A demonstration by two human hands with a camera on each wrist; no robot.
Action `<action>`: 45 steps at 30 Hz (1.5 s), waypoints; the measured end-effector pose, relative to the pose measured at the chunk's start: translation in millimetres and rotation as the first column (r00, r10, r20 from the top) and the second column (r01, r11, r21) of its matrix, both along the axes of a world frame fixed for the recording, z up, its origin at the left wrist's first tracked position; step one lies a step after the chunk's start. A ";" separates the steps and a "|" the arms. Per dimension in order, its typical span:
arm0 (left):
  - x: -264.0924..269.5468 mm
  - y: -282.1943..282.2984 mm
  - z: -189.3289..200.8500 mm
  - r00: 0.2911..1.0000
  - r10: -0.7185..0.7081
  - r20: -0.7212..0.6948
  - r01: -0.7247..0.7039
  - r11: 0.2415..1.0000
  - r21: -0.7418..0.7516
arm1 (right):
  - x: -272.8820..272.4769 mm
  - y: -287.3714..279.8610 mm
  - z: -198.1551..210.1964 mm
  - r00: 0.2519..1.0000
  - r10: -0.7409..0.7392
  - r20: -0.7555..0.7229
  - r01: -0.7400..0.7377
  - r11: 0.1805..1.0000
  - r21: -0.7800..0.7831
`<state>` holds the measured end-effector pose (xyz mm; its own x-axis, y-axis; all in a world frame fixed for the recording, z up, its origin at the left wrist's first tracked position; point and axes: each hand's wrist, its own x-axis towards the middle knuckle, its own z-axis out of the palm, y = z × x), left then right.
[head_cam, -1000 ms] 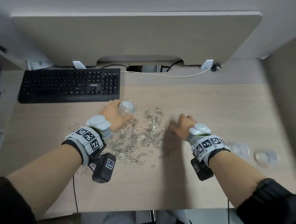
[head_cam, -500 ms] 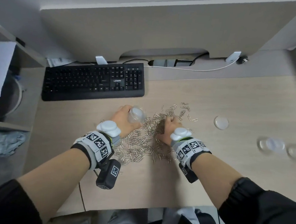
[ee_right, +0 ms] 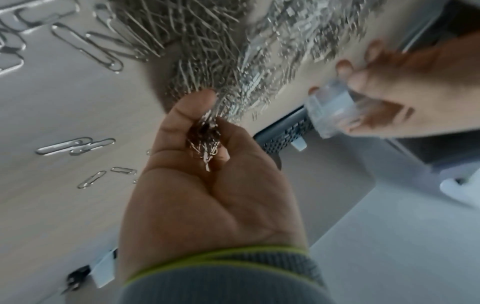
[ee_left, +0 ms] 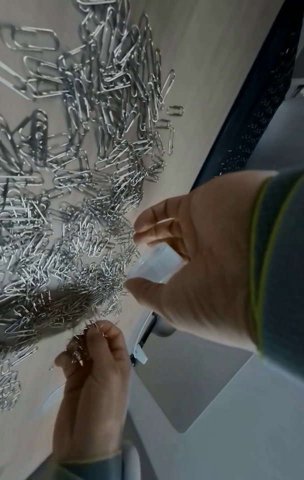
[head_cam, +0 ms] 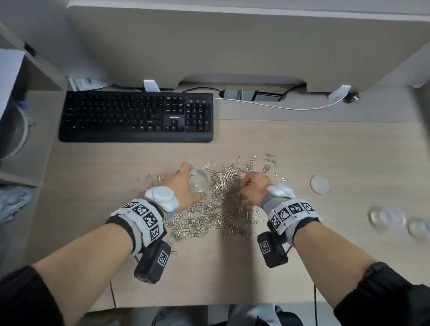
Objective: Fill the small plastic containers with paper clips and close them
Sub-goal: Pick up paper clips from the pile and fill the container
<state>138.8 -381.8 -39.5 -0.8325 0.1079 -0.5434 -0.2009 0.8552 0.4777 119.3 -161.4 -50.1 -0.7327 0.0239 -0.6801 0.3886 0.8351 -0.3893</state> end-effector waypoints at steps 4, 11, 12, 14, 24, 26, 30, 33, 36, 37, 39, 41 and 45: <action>-1.0 10.4 -0.4 0.999 -0.042 -0.011 0.042 0.999 0.000 | 0.1 7.3 17.0 0.966 -0.254 0.051 0.258 0.931 -0.259; -0.5 38.4 5.9 0.989 -0.146 -0.033 0.147 0.988 0.045 | -10.6 -1.5 52.8 0.932 -0.362 -0.002 0.313 0.808 -0.499; -0.3 41.2 6.1 0.986 -0.159 -0.040 0.161 0.985 0.054 | -11.7 -4.6 57.0 0.936 -0.352 -0.024 0.292 0.812 -0.506; 0.9 46.9 7.9 0.981 -0.184 -0.059 0.188 0.980 0.069 | -12.4 -9.1 63.3 0.943 -0.323 -0.074 0.248 0.836 -0.489; -4.4 57.1 16.4 0.990 -0.116 -0.079 0.124 0.988 0.097 | -7.5 -16.5 73.6 0.965 -0.020 -0.262 -0.063 0.950 -0.305; -4.5 58.2 15.8 0.991 -0.103 -0.081 0.110 0.990 0.090 | -8.9 -15.7 73.9 0.962 0.009 -0.274 -0.092 0.952 -0.292; -5.3 60.0 16.9 0.991 -0.103 -0.081 0.110 0.990 0.084 | -9.4 -14.9 72.3 0.962 0.026 -0.271 -0.113 0.945 -0.307; -6.9 61.0 17.6 0.991 -0.094 -0.099 0.104 0.991 0.090 | -9.1 -15.1 70.6 0.957 0.018 -0.289 -0.112 0.943 -0.313; -8.7 60.4 17.1 0.990 -0.080 -0.114 0.091 0.991 0.101 | -9.3 -14.9 71.4 0.947 0.047 -0.316 -0.139 0.952 -0.273; -9.3 60.1 16.8 0.990 -0.076 -0.115 0.088 0.991 0.101 | -9.7 -14.7 71.2 0.946 0.060 -0.318 -0.150 0.953 -0.264; -10.5 59.8 15.9 0.990 -0.071 -0.120 0.082 0.992 0.095 | -10.7 -14.0 72.1 0.943 0.071 -0.324 -0.160 0.953 -0.257; -12.5 59.5 15.2 0.990 -0.066 -0.124 0.077 0.993 0.090 | -14.5 -10.7 71.4 0.942 0.048 -0.332 -0.143 0.953 -0.266; -17.1 54.3 9.8 0.991 -0.050 -0.125 0.062 0.993 0.096 | -25.8 7.4 57.9 0.960 -0.048 -0.275 -0.036 0.956 -0.291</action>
